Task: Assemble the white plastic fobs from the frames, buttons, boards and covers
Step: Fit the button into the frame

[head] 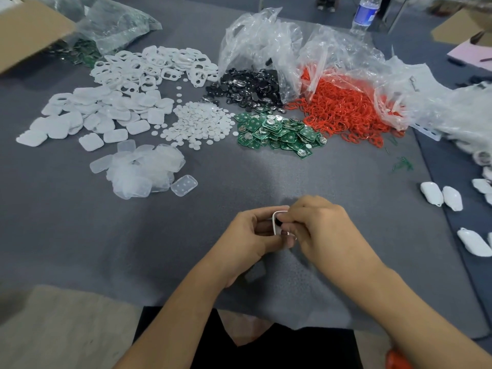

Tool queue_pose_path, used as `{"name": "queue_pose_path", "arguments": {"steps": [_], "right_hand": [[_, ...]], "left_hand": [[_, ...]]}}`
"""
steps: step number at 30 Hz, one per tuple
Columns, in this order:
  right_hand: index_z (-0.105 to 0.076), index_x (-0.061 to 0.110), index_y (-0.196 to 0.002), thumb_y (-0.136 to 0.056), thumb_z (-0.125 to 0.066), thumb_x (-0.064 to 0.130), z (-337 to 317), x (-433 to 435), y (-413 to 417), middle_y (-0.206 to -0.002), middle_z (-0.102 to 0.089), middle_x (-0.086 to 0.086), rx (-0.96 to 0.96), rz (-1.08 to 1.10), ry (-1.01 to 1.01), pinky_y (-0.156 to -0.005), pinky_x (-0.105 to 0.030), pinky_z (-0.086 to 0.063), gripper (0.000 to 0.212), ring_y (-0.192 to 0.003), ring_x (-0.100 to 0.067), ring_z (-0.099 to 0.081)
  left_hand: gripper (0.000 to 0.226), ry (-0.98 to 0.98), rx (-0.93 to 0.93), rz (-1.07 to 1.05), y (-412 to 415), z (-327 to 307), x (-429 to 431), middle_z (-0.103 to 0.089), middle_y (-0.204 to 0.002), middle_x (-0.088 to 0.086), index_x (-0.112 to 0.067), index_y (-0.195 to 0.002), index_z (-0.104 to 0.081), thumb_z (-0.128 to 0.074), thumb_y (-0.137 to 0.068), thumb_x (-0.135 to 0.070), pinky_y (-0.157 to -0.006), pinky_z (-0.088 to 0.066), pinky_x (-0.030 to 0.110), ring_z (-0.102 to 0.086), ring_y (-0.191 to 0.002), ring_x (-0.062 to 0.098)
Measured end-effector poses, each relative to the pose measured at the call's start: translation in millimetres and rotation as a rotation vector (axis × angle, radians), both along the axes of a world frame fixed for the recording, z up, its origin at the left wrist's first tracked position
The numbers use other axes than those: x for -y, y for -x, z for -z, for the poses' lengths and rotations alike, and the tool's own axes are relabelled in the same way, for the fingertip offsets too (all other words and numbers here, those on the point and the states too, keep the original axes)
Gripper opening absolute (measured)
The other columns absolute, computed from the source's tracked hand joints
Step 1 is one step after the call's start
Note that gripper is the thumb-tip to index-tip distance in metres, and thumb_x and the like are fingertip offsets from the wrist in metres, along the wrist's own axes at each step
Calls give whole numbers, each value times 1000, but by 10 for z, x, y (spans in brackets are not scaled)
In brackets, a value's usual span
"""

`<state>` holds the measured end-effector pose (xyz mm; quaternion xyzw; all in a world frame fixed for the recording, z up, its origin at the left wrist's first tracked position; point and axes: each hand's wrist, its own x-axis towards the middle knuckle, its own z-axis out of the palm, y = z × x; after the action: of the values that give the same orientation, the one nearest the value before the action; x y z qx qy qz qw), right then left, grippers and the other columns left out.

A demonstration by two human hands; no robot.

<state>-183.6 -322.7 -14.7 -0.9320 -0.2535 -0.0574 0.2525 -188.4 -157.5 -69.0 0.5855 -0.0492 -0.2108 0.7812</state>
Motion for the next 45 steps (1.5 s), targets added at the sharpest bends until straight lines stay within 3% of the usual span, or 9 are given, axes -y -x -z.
{"name": "queue_pose_path", "arguments": {"steps": [6, 13, 17, 21, 25, 27, 34, 38, 45], "right_hand": [[-79, 7, -84, -75, -76, -7, -54, -21, -18, -79, -69, -9, -37, 32, -47, -72, -39, -53, 17, -77, -32, -65], [-80, 16, -78, -65, -82, -5, 20, -43, -53, -73, -68, -1, -42, 129, -32, -66, -28, -51, 25, -70, -22, -65], [-65, 32, -70, -66, -87, 8, 22, 3, -77, -73, -64, 12, -235, 326, -120, -60, -9, -43, 33, -67, -2, -60], [-67, 30, -80, -66, -91, 10, -40, 33, -65, -76, -68, 11, -445, 361, -270, -56, -10, -46, 35, -60, 2, -63], [-72, 18, -87, -69, -88, 2, -109, 50, -85, -85, -72, -5, -606, 352, -405, -74, -45, -59, 29, -69, -14, -68], [-72, 19, -92, -71, -87, 0, -94, 53, -60, -86, -72, -5, -628, 367, -462, -78, -51, -59, 31, -73, -17, -71], [-67, 30, -104, -87, -76, 13, 44, 74, 49, -71, -72, 8, -602, 411, -498, -75, -38, -56, 25, -73, -18, -71], [-66, 23, -113, -93, -66, 2, 59, 30, 98, -84, -74, -8, -706, 340, -690, -66, -36, -46, 29, -71, -25, -62], [-63, 22, -125, -92, -67, 9, 166, 85, 138, -85, -73, -5, -756, 270, -847, -55, -19, -41, 35, -61, -9, -52]], "left_hand": [[43, 4, -4, 42, -2, -27, -21, -75, -115, 13, -12, -126, -71, -71, -89, 9, -101, -53, 30, -69, -108, 18], [32, -36, 20, 58, -1, -57, -36, -74, -115, 18, -6, -125, -69, -69, -94, 2, -110, -49, 42, -67, -107, 19], [29, -27, -10, 71, -6, -71, -17, -73, -123, 14, -10, -130, -68, -61, -102, -6, -104, -54, 34, -69, -113, 19], [25, -78, -17, 38, -5, -44, 5, -73, -121, 14, -9, -124, -69, -53, -105, -3, -98, -57, 32, -71, -108, 18], [26, -86, 0, 10, 19, -16, 17, -74, -119, 11, -9, -124, -70, -50, -107, -6, -101, -57, 37, -71, -112, 22], [26, -80, 0, -14, 34, 0, 30, -75, -118, 11, -10, -123, -70, -50, -107, -5, -100, -57, 37, -72, -111, 24], [24, -155, 75, -98, 62, 37, 67, -77, -103, 6, -19, -116, -74, -60, -103, -5, -90, -60, 34, -75, -96, 17], [25, -78, 55, -31, 60, 1, -4, -76, -110, 11, -9, -124, -69, -61, -102, -3, -88, -59, 30, -73, -100, 16], [28, -27, 8, -6, 57, -17, 0, -75, -116, 14, -8, -129, -68, -59, -103, -4, -93, -60, 36, -73, -110, 27]]}}
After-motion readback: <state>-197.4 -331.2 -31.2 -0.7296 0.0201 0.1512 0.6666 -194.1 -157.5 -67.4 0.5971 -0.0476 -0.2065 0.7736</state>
